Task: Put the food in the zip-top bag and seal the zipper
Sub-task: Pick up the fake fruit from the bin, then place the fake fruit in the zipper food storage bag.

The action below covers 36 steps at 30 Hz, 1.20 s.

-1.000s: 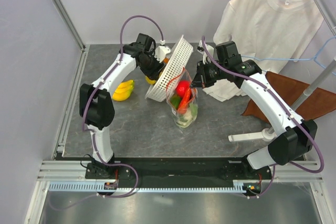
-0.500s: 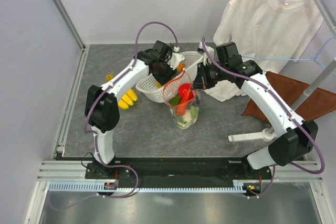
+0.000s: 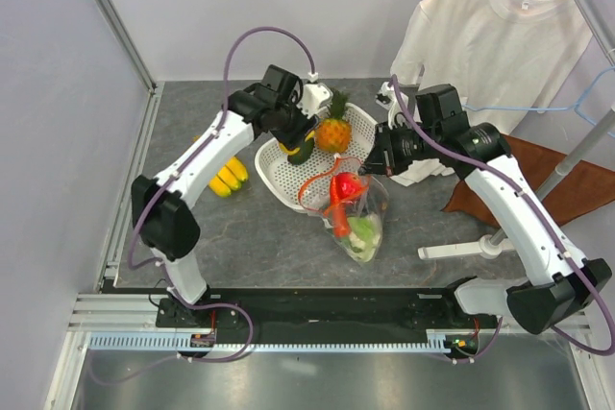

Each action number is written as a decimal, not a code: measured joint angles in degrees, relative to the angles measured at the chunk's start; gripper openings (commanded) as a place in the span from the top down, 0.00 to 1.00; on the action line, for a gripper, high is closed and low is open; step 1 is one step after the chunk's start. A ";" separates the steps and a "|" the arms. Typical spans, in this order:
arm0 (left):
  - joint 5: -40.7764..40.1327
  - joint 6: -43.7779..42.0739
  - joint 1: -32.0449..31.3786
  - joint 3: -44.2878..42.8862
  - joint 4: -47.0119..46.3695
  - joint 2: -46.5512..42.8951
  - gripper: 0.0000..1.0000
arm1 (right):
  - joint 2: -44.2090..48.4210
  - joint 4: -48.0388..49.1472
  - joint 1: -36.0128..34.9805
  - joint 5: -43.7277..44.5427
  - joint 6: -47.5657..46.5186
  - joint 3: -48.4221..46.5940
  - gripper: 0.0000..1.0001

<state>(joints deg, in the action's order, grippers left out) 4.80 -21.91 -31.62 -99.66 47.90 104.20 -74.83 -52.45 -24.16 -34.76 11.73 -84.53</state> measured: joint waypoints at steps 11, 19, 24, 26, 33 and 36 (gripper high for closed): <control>16.48 4.33 -0.17 -1.81 0.83 -14.21 0.74 | 0.98 -2.80 0.00 4.37 -4.81 4.68 1.00; 30.95 17.99 -6.14 7.43 -3.28 -22.88 0.69 | 1.38 -4.17 1.22 6.45 -6.64 4.57 1.00; 32.85 24.74 -11.23 14.45 -7.37 -22.60 0.59 | 1.40 -4.90 3.17 6.01 -6.62 4.55 1.00; 33.00 26.67 -12.46 15.08 -7.74 -20.13 0.59 | 1.53 -5.16 3.52 5.53 -6.62 4.55 1.00; 30.95 28.68 -13.84 10.38 -8.59 -10.05 0.10 | 2.91 -5.29 4.00 4.87 -6.64 4.55 1.00; 29.42 27.04 -14.25 9.33 -8.55 -10.29 0.00 | 3.13 -5.46 4.57 4.72 -6.62 4.55 1.00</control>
<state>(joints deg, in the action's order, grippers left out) 34.22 5.13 -45.87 -90.32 39.35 93.91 -71.70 -57.91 -19.59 -30.04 5.10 -79.99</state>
